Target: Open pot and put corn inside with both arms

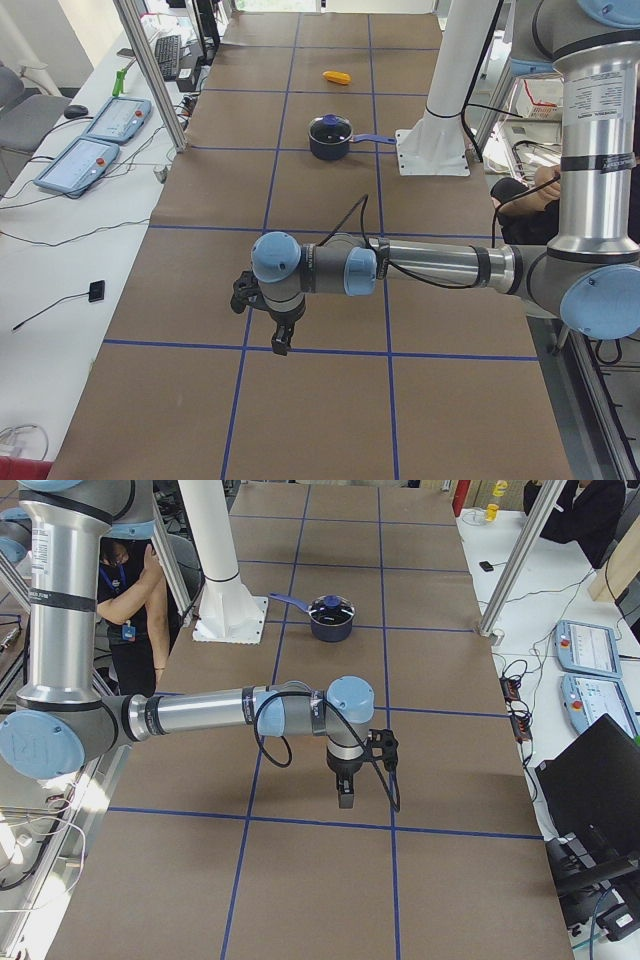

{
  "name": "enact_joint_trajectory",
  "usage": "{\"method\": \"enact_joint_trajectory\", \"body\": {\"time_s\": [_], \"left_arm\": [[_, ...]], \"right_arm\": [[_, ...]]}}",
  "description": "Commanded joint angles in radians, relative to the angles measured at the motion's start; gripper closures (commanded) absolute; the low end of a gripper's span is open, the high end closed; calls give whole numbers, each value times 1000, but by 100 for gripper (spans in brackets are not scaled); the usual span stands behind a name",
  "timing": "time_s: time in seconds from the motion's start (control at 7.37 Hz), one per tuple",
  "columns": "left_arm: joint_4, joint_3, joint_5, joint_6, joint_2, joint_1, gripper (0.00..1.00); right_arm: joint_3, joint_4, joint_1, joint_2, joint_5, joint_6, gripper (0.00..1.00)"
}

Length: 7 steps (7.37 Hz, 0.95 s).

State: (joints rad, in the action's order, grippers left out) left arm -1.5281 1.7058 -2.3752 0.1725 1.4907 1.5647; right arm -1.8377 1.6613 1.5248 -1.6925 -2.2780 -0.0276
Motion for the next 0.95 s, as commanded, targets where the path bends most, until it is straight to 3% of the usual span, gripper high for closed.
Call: {"method": "enact_joint_trajectory", "body": {"time_s": [0.0,0.41,0.54,0.68,0.81], "left_arm": [[-4,11,-1,2,-1,-2,2],[-6,35,-6,1,-6,-2,2],[-6,90,-7,-5,-7,-2,2],[-12,139,-7,-5,-7,-2,2],[-62,147,-7,-5,25,-2,2]], "right_arm": [[0,0,0,1,-1,-2,0],[-11,0,0,5,3,-3,0],[-27,-2,0,19,0,1,0],[-35,-21,-5,58,-1,5,0],[-28,-117,-9,86,2,12,0]]}}
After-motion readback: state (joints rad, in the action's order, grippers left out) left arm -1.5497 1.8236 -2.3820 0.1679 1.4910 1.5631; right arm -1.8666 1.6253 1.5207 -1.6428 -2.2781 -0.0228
